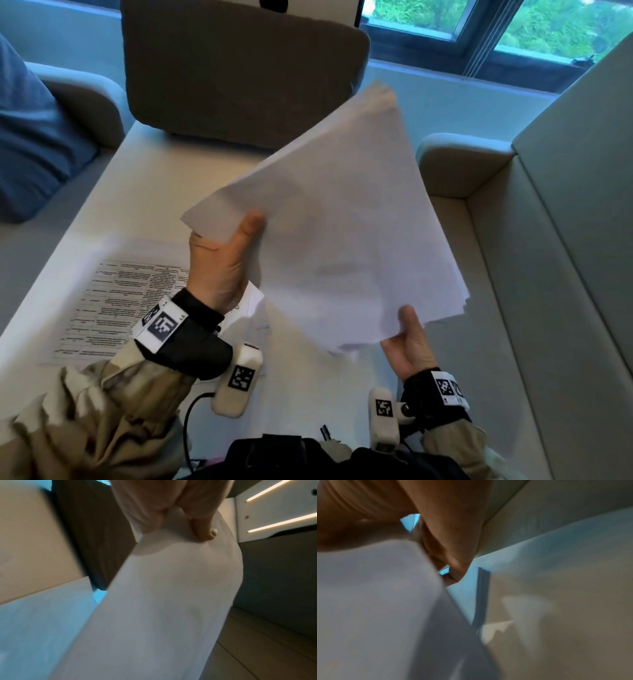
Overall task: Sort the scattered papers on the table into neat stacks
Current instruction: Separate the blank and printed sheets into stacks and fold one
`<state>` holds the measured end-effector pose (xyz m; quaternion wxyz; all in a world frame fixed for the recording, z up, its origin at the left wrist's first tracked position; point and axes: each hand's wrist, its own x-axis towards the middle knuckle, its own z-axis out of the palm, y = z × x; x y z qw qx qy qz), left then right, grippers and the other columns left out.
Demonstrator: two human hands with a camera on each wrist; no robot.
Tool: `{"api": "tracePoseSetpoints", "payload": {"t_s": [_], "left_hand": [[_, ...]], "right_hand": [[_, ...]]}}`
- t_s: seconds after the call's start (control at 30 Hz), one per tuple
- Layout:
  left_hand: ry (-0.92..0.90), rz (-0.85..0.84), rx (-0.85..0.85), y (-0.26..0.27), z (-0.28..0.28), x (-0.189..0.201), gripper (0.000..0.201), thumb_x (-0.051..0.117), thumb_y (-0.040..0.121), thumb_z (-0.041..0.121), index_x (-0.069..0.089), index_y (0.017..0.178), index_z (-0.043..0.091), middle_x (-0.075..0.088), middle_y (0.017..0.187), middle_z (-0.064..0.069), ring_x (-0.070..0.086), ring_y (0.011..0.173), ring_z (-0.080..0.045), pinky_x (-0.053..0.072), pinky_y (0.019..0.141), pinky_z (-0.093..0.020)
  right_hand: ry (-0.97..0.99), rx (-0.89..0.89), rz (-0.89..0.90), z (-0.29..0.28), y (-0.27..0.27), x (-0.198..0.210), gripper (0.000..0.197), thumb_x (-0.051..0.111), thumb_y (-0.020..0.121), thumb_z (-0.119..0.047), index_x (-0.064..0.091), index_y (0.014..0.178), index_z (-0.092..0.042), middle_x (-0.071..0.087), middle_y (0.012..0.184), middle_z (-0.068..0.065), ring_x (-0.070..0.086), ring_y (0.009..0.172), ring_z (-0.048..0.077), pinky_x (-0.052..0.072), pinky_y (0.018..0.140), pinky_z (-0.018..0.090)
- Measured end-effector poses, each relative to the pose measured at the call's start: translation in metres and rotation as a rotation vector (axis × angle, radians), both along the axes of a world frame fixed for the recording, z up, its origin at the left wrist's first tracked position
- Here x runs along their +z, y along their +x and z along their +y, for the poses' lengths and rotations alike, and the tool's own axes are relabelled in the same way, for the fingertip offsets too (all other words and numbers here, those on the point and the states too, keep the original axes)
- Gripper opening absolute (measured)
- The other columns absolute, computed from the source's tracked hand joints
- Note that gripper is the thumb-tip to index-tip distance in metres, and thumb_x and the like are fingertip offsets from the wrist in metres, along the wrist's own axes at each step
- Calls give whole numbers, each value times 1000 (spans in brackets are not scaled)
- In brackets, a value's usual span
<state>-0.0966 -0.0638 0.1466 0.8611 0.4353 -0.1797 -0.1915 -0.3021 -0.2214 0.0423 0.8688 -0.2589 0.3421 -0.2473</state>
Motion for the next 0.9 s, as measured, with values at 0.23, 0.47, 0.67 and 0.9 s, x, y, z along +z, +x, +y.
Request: {"api": "tracePoseSetpoints", "payload": {"t_s": [0.23, 0.47, 0.67, 0.9], "left_hand": [[551, -175, -102, 52, 28, -38, 37, 88, 49, 15, 76, 81, 31, 75, 82, 8, 69, 72, -7, 57, 64, -22], [702, -224, -104, 34, 34, -67, 36, 87, 52, 2, 71, 75, 24, 72, 71, 19, 68, 69, 2, 54, 59, -14], [613, -235, -36, 38, 48, -70, 52, 93, 29, 36, 73, 76, 31, 73, 77, 12, 68, 72, -6, 55, 60, -19], [670, -266, -51, 29, 45, -82, 52, 94, 37, 32, 69, 82, 41, 69, 78, 18, 62, 71, 0, 54, 61, -16]], "right_hand": [[-371, -144, 282, -28, -15, 23, 86, 92, 39, -49, 59, 114, -22, 71, 107, -5, 67, 98, 12, 55, 84, 27], [-685, 58, 369, -24, -25, 44, 34, 64, 78, 10, 60, 94, -19, 72, 79, -7, 67, 74, 0, 53, 64, 14], [-765, 46, 370, -17, -19, 35, 31, 81, 53, 5, 67, 77, -9, 72, 67, -5, 66, 62, 4, 51, 56, 17], [-766, -7, 435, -16, -13, 23, 25, 91, 43, -10, 72, 59, -13, 70, 62, -2, 62, 57, 9, 50, 53, 21]]}}
